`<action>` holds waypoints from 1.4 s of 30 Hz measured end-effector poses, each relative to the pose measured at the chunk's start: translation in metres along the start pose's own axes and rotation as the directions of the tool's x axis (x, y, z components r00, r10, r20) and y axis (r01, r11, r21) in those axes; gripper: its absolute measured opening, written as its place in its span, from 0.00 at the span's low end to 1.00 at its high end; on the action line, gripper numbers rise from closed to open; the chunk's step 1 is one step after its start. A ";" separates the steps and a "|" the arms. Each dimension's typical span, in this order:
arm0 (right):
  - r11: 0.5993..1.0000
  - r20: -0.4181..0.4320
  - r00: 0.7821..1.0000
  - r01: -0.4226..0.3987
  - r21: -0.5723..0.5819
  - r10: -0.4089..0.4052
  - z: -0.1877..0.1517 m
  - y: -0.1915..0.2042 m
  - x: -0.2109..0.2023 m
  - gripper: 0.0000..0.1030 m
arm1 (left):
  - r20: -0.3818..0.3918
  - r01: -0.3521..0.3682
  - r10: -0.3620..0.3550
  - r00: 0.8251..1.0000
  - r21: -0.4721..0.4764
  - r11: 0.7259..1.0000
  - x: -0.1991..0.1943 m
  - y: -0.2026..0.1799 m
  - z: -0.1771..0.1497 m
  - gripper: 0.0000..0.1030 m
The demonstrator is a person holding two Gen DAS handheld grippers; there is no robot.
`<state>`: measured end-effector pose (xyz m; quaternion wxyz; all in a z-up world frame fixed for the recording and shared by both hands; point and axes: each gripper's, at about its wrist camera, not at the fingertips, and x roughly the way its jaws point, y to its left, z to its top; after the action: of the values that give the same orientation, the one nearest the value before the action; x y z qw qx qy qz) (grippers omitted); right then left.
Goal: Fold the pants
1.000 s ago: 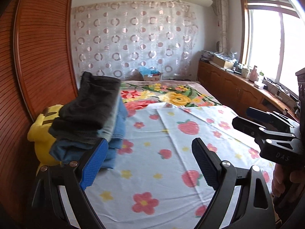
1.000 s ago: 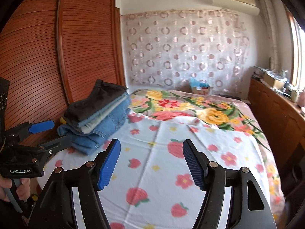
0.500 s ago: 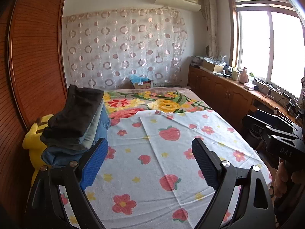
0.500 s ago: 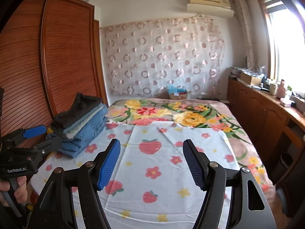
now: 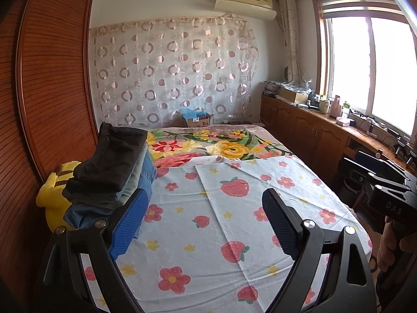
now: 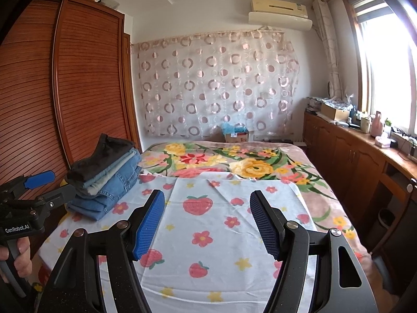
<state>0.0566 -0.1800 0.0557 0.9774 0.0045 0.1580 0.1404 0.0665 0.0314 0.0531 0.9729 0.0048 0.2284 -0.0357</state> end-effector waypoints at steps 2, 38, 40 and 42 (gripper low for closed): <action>1.000 0.002 1.000 0.000 0.002 0.000 0.001 -0.005 0.002 0.68 | -0.001 0.000 0.000 1.000 -0.001 1.000 0.000 0.001 0.000 0.87; 1.000 -0.003 1.000 0.002 0.007 -0.002 0.001 -0.012 0.003 0.68 | 0.001 -0.001 0.001 1.000 0.001 1.000 0.000 0.000 0.000 0.87; 1.000 -0.004 1.000 0.004 0.006 -0.004 0.001 -0.012 0.003 0.68 | 0.000 -0.001 0.001 1.000 0.002 1.000 0.000 0.000 0.000 0.87; 1.000 -0.004 1.000 0.003 0.008 -0.003 0.002 -0.013 0.003 0.68 | 0.000 0.000 0.000 1.000 0.001 1.000 0.000 0.000 0.000 0.87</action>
<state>0.0632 -0.1919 0.0557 0.9773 0.0081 0.1605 0.1384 0.0664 0.0311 0.0530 0.9729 0.0053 0.2283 -0.0358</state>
